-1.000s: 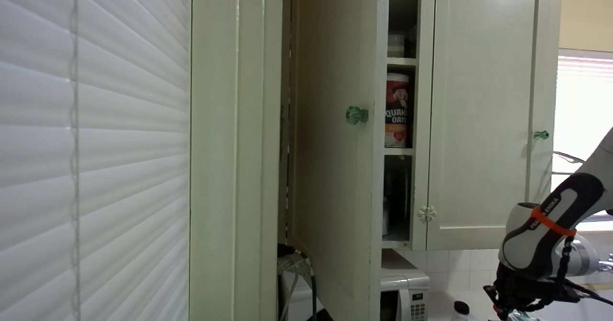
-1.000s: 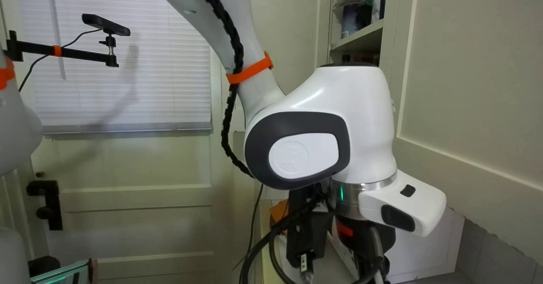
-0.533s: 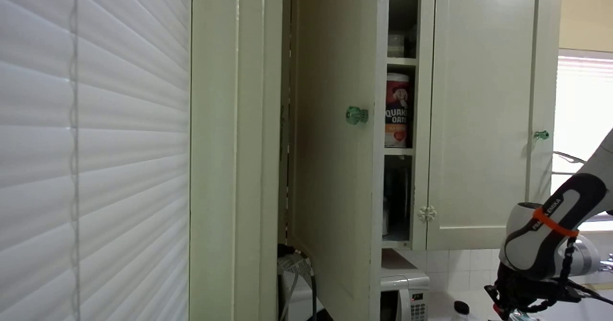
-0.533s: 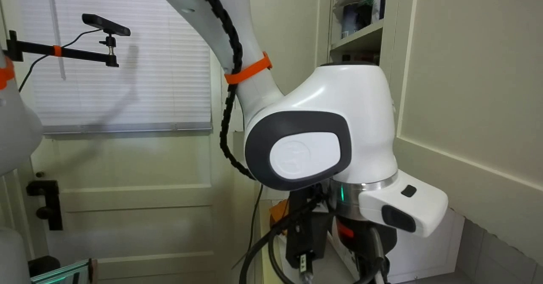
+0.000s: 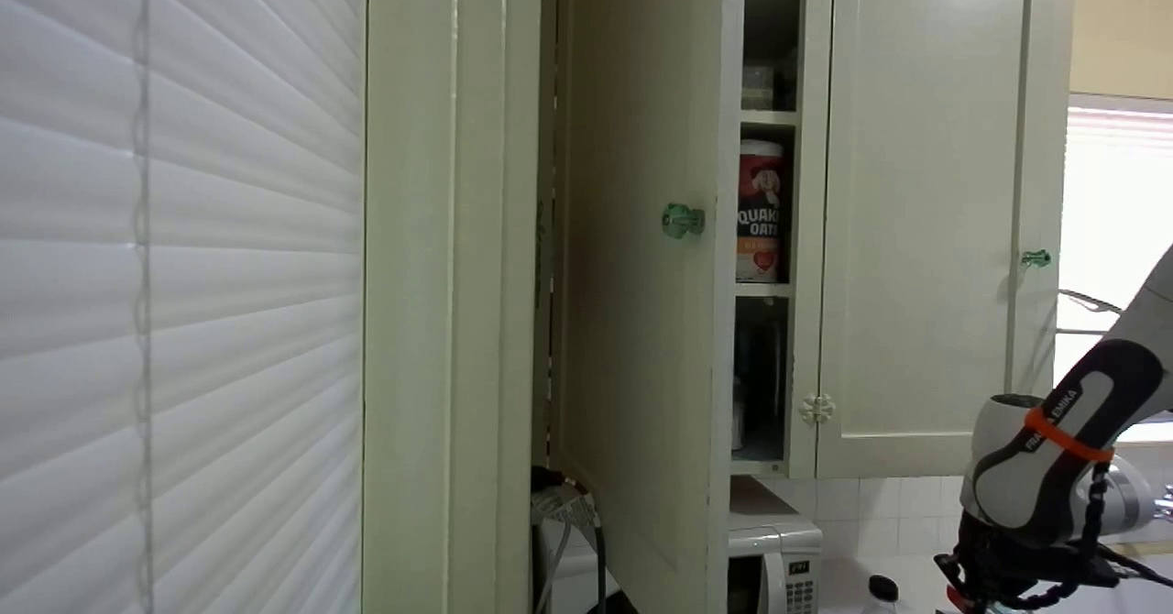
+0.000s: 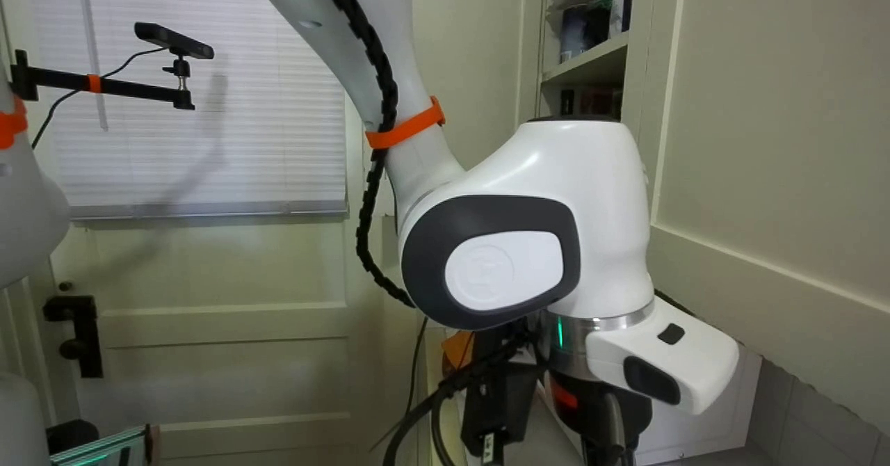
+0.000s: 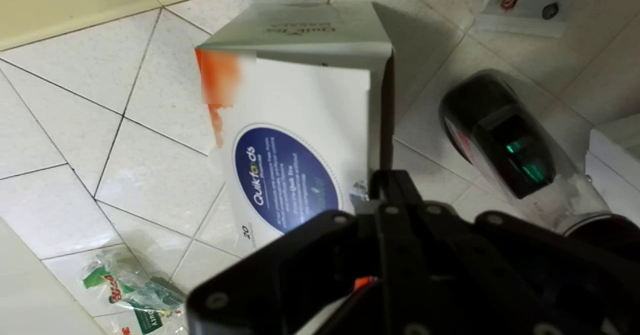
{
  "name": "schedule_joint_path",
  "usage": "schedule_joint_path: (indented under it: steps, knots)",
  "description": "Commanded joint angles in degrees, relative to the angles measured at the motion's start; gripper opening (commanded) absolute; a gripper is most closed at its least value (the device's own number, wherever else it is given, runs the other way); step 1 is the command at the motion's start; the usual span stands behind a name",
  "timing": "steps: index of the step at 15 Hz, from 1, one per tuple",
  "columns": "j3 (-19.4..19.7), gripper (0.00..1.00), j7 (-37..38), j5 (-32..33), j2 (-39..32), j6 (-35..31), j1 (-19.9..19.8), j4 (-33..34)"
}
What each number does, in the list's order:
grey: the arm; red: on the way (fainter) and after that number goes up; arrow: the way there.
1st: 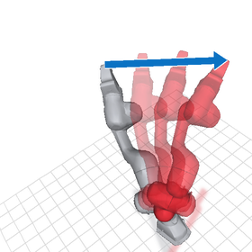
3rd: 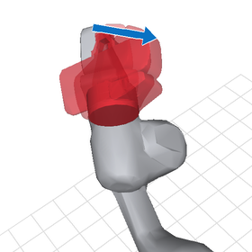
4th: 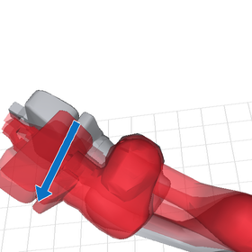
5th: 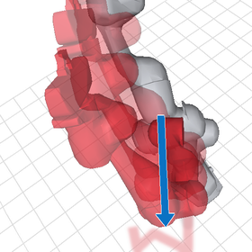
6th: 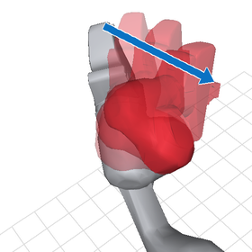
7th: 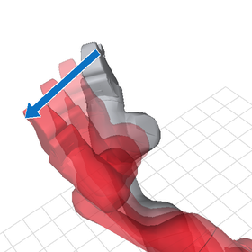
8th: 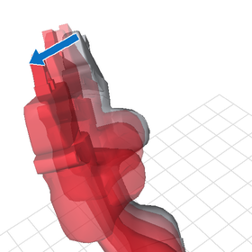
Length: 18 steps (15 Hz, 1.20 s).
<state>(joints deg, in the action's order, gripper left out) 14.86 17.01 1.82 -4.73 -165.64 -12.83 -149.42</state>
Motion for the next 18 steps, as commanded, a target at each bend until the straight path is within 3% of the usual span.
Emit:
schedule_joint_path:
  steps: [1, 18]
  knots:
    - [1.09, 0.00, 2.21, 1.66, -0.57, 0.54, 0.87, -0.44]
    - [1.14, 0.00, 1.38, -1.37, -6.11, -0.94, 2.07, -0.01]
